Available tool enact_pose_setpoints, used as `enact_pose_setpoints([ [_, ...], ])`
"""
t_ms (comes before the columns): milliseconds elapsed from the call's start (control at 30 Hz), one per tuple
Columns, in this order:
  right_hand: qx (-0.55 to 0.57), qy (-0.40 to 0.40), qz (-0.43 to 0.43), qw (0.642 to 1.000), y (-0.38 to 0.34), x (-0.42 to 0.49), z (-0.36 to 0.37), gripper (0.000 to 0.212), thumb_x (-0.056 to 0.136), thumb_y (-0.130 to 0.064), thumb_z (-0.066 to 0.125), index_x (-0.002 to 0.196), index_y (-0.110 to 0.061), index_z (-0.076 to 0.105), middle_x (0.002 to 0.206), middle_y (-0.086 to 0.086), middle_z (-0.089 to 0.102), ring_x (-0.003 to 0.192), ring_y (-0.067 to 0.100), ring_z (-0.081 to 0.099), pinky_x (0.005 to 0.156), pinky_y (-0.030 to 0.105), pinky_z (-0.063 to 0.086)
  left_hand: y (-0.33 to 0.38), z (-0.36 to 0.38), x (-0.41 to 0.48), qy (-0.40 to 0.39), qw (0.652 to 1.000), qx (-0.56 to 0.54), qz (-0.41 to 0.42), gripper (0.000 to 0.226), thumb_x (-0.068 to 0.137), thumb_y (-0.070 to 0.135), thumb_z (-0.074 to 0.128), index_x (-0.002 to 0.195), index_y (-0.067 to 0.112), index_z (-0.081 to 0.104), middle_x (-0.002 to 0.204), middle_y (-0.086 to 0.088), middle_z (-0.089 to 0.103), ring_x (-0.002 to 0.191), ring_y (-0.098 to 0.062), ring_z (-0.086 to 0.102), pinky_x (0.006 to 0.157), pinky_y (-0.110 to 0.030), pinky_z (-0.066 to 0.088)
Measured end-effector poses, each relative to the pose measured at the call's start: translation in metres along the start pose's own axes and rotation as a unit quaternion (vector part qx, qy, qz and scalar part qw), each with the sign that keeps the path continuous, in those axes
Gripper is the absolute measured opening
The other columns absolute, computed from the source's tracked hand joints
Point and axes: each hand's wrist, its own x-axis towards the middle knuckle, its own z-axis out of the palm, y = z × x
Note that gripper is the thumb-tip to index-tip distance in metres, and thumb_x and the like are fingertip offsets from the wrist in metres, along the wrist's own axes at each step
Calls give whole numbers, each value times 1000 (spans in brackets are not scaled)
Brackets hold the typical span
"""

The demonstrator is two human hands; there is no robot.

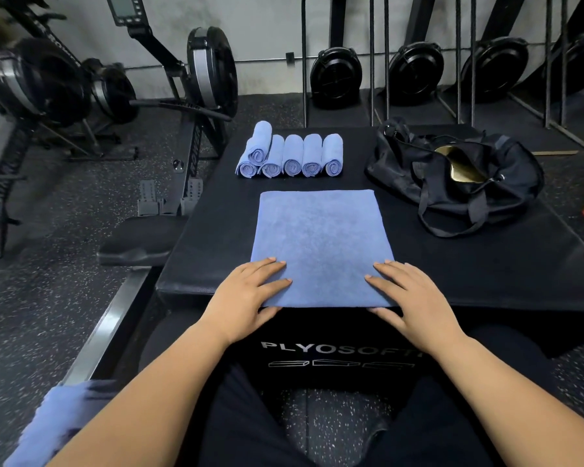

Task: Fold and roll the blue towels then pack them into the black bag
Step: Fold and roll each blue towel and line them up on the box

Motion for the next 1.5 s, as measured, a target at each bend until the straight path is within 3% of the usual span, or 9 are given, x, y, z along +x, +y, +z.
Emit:
enact_pose_setpoints([
  [167,78,74,76,991,-1,-8,-8,30,99,-43,68,118,-21,78,134,-5,69,133,20,59,112,45,45,0,-8,-7,92,995,-30,-29,23,98,35,71,114,21,79,140,1,66,134,-26,58,108,-43,46],
  [333,154,117,202,960,-2,-12,-18,15,91,-26,78,107,-25,81,113,-15,75,124,10,63,107,35,49,0,-21,-11,106,983,-90,-120,19,100,40,68,102,24,78,114,18,71,115,-15,63,95,-41,50],
  [567,252,94,332,904,-12,-7,-30,14,93,-29,78,106,-35,81,120,-14,69,116,1,61,99,28,46,10,-35,-16,94,923,-229,-296,7,96,32,76,97,39,77,98,26,71,109,-3,60,93,-21,47],
  [767,275,98,346,892,-18,-5,-38,11,98,-34,71,100,-45,75,103,-10,69,98,2,66,92,30,47,8,-40,-18,105,869,-314,-367,5,98,33,73,96,34,78,86,11,76,85,-9,70,84,-32,56],
  [900,310,117,372,867,-23,-4,-39,4,95,-37,74,97,-35,78,93,-6,73,92,14,68,86,34,53,13,-46,-16,120,844,-354,-384,7,98,29,74,95,30,79,84,3,77,85,-14,72,84,-26,54],
  [1000,351,126,378,847,-24,2,-46,3,94,-32,77,91,-33,78,82,-11,76,84,10,70,80,29,53,13,-48,-13,127,823,-389,-394,8,99,27,73,96,26,80,88,6,79,87,-10,74,87,-25,55],
  [1233,380,111,386,833,-4,43,-52,3,94,-30,78,95,-27,80,85,-12,79,89,7,73,88,31,54,-3,-57,28,133,819,-383,-406,12,101,26,70,94,23,79,72,11,72,60,-2,59,62,-14,47],
  [1433,364,87,413,830,24,94,-50,9,94,-31,78,97,-23,81,80,-10,78,87,13,72,82,28,53,-37,-54,78,123,817,-370,-425,13,100,31,70,90,25,77,72,13,72,63,0,60,69,-22,48],
  [1500,366,79,431,821,34,110,-45,9,93,-33,79,95,-24,81,80,-8,78,87,15,74,88,38,59,-50,-51,94,119,816,-365,-432,13,99,32,71,90,25,77,73,12,71,62,-2,59,69,-25,48],
])
